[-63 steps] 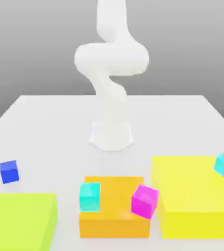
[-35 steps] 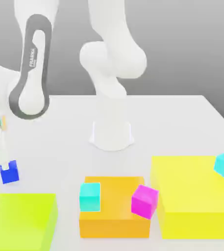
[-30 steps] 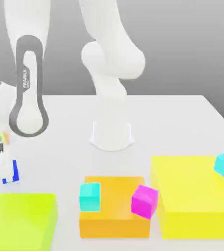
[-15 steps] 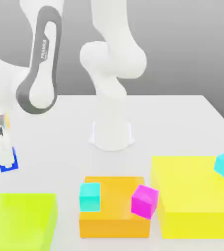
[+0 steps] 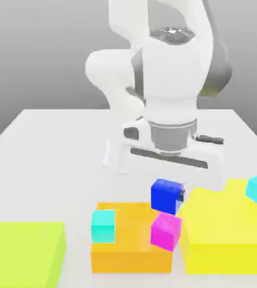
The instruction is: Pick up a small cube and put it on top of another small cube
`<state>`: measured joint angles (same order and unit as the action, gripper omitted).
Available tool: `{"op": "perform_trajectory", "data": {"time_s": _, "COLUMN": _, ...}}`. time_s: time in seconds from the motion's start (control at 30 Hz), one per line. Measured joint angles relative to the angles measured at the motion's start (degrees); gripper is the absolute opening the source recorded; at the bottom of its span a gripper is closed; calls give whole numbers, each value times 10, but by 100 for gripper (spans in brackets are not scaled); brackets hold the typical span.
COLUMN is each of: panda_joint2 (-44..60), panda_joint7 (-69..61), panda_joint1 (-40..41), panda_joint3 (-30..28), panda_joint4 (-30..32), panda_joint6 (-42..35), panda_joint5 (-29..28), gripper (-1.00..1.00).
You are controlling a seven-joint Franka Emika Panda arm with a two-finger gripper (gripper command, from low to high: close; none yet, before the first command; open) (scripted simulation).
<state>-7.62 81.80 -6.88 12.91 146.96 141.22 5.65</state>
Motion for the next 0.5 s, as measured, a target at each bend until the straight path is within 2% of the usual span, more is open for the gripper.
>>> {"op": "perform_trajectory", "data": {"time_s": 0.2, "panda_joint2": -17, "panda_joint7": 82, "panda_joint1": -103, "panda_joint3": 118, "panda_joint4": -22, "panda_joint6": -48, "panda_joint5": 5, "gripper": -100}}
{"op": "perform_trajectory", "data": {"time_s": 0.37, "panda_joint2": 47, "panda_joint7": 128, "panda_joint1": -117, "panda_joint3": 139, "panda_joint4": -9, "panda_joint6": 22, "panda_joint5": -39, "gripper": -100}}
{"op": "perform_trajectory", "data": {"time_s": 0.4, "panda_joint2": 59, "panda_joint7": 132, "panda_joint1": -118, "panda_joint3": 140, "panda_joint4": -6, "panda_joint6": 37, "panda_joint5": -44, "gripper": 100}}
{"op": "perform_trajectory", "data": {"time_s": 0.5, "panda_joint2": 59, "panda_joint7": 132, "panda_joint1": -118, "panda_joint3": 140, "panda_joint4": -6, "panda_joint6": 37, "panda_joint5": -44, "gripper": 100}}
